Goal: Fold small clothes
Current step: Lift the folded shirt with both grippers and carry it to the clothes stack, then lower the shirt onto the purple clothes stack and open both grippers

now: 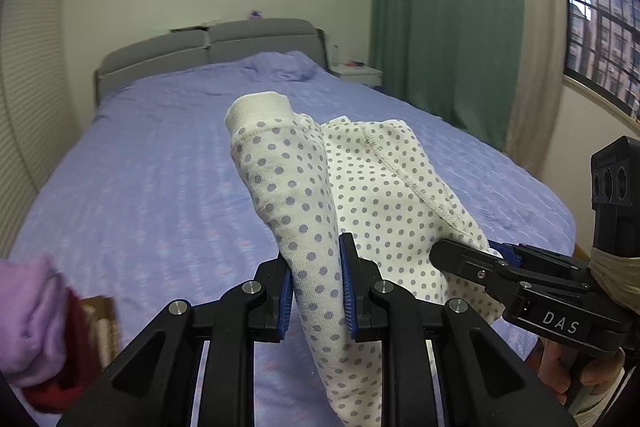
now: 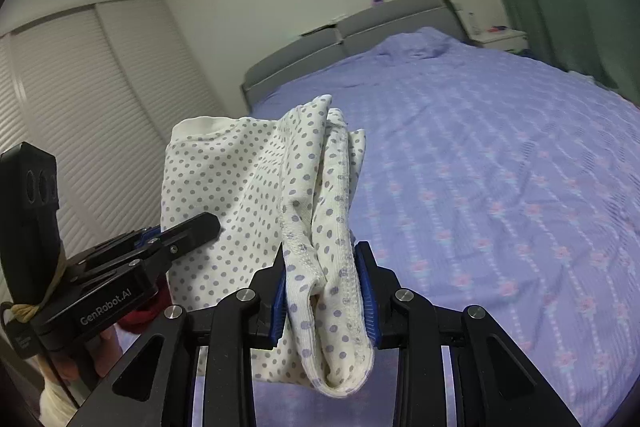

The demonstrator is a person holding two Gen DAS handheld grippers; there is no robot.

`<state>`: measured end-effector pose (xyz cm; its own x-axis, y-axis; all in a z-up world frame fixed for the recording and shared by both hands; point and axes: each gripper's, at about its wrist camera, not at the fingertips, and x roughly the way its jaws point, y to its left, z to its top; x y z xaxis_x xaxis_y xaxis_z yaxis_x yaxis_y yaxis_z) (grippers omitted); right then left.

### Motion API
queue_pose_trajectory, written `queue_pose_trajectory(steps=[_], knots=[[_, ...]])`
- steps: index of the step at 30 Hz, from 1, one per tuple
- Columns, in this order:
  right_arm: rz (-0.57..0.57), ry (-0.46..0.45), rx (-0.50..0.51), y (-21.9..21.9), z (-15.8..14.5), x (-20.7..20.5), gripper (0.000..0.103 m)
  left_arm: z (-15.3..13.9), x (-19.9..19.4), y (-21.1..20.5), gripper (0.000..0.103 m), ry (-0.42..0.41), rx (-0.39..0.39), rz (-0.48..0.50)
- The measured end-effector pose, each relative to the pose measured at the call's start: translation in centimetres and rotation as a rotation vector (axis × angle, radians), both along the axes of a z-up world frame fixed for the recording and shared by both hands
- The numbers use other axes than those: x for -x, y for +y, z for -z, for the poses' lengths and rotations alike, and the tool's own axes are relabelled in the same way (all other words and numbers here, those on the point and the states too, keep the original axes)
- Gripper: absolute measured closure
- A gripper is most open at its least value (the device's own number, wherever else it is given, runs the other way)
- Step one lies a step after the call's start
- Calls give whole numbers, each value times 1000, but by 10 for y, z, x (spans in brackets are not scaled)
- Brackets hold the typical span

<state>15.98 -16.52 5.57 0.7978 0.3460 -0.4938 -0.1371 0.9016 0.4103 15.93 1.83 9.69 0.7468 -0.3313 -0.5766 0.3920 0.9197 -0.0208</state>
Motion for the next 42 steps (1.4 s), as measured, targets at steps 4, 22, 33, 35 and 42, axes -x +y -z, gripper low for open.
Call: queue_pose_trajectory(steps=[4, 22, 33, 35, 42], knots=[[-54, -31, 8, 44, -16, 5, 71, -18, 13, 53, 81, 2, 12, -50], [-343, 87, -62, 308, -37, -50, 71, -40, -17, 326, 81, 151, -38, -356], [-371, 193, -6, 367, -7, -66, 71, 10, -48, 377, 81, 222, -24, -408], [-359, 185, 4, 374, -14, -77, 71, 16, -53, 387, 79, 235, -9, -419], [-353, 145, 47, 382, -21, -67, 67, 12, -46, 396, 65, 162, -31, -491]])
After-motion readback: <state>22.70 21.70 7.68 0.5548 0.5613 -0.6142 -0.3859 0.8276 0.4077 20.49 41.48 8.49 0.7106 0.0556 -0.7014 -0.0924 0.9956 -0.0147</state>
